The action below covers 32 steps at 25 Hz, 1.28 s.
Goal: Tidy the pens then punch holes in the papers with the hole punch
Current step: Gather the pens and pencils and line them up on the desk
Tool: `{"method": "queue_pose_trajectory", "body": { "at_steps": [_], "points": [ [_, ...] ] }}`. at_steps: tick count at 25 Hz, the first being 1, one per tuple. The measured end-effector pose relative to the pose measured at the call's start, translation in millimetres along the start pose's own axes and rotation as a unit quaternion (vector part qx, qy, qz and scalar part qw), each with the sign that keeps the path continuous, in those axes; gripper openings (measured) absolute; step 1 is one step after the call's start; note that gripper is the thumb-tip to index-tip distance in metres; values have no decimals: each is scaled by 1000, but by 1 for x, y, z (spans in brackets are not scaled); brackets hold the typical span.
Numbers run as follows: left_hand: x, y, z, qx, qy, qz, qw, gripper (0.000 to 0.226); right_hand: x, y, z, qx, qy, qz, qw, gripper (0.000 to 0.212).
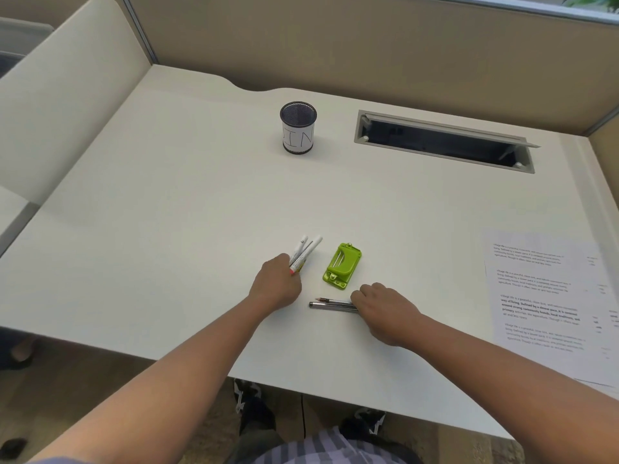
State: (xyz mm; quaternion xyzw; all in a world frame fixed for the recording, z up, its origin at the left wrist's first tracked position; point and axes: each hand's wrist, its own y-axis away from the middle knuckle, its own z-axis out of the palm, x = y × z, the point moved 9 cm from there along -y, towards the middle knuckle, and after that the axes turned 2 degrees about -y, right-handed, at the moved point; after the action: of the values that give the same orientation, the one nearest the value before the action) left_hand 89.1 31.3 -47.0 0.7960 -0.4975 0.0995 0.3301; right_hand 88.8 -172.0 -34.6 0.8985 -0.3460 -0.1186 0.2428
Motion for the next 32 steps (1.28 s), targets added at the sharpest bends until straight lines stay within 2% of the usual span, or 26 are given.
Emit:
{"method": "queue_pose_trajectory", "body": {
  "at_steps": [2,4,5,6,8,10,12,14,17,21,23,26,28,32],
  "points": [
    [-16,3,3,-20,199,-55,978,11,5,-1,5,-5,-43,24,999,22],
    [-25,13,8,-48,388,-113,913,10,11,0,1,-2,-175,78,982,8],
    [-26,18,11,-59,450,-133,881,13,12,0,-5,2,-265,105,959,8],
    [-25,23,14,-70,499,-147,851,17,10,2,-11,6,-368,131,921,14],
    [-15,30,19,-87,562,-155,808,21,-3,3,-23,10,-579,154,800,20],
    [-1,34,22,-96,578,-147,797,18,-20,-4,-34,7,-706,149,692,22],
    [13,36,21,-85,579,-135,799,12,-30,-14,-39,7,-751,154,643,22],
    [20,35,17,-62,584,-132,799,4,-32,-22,-40,21,-751,169,637,24],
    [20,32,10,-38,585,-137,798,6,-32,-29,-43,54,-718,183,670,25],
    [21,34,9,-38,645,-139,750,15,-41,-37,-46,83,-707,183,678,22],
    [21,34,9,-32,658,-134,741,16,-45,-37,-52,97,-702,192,679,20],
    [18,34,3,-21,667,-128,734,16,-58,-44,-63,114,-711,188,668,22],
    [11,31,-8,-7,656,-122,745,15,-71,-54,-70,117,-729,177,651,22],
    [-21,23,-41,11,639,-121,760,20,-111,-87,-91,75,-770,159,613,30]
  ]
}}
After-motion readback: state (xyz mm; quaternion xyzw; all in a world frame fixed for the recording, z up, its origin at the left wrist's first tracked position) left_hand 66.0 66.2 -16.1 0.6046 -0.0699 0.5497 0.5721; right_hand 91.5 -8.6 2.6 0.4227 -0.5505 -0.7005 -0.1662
